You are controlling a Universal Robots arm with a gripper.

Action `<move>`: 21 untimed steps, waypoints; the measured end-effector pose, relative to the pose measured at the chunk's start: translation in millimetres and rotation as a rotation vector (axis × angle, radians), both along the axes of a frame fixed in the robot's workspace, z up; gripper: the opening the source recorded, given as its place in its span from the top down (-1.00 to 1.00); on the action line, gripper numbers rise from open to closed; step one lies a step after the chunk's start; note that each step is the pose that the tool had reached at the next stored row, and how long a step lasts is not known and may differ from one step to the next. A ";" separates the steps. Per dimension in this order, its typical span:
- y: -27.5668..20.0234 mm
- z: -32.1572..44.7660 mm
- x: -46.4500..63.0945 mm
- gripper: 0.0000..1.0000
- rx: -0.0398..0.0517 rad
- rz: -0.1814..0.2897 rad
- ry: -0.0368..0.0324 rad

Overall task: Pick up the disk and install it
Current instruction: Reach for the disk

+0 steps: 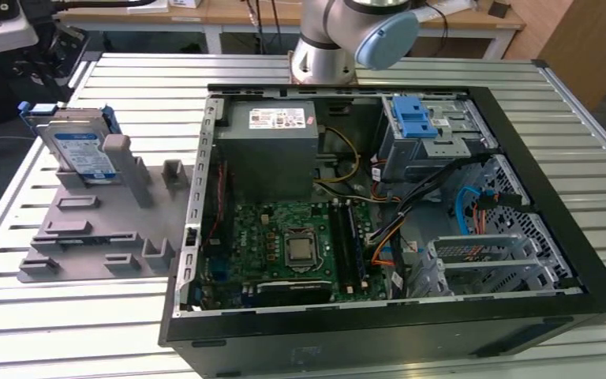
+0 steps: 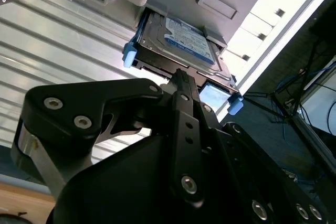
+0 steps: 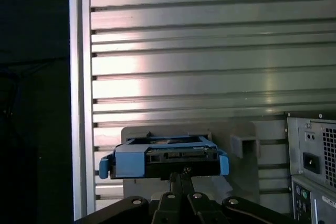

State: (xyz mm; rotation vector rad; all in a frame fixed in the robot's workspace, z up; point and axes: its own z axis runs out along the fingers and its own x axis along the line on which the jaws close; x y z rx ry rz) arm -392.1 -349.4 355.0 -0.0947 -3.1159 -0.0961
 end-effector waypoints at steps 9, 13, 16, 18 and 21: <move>-3.0 -1.6 -10.0 0.79 0.0000 0.009 -0.0001; -3.0 -1.9 -12.5 0.79 0.0000 0.011 0.0000; -3.0 -2.1 -15.2 0.79 0.0000 0.011 0.0000; -3.0 -2.2 -17.5 0.79 0.0000 0.011 0.0000; -3.0 -2.4 -21.4 0.79 0.0000 0.011 0.0000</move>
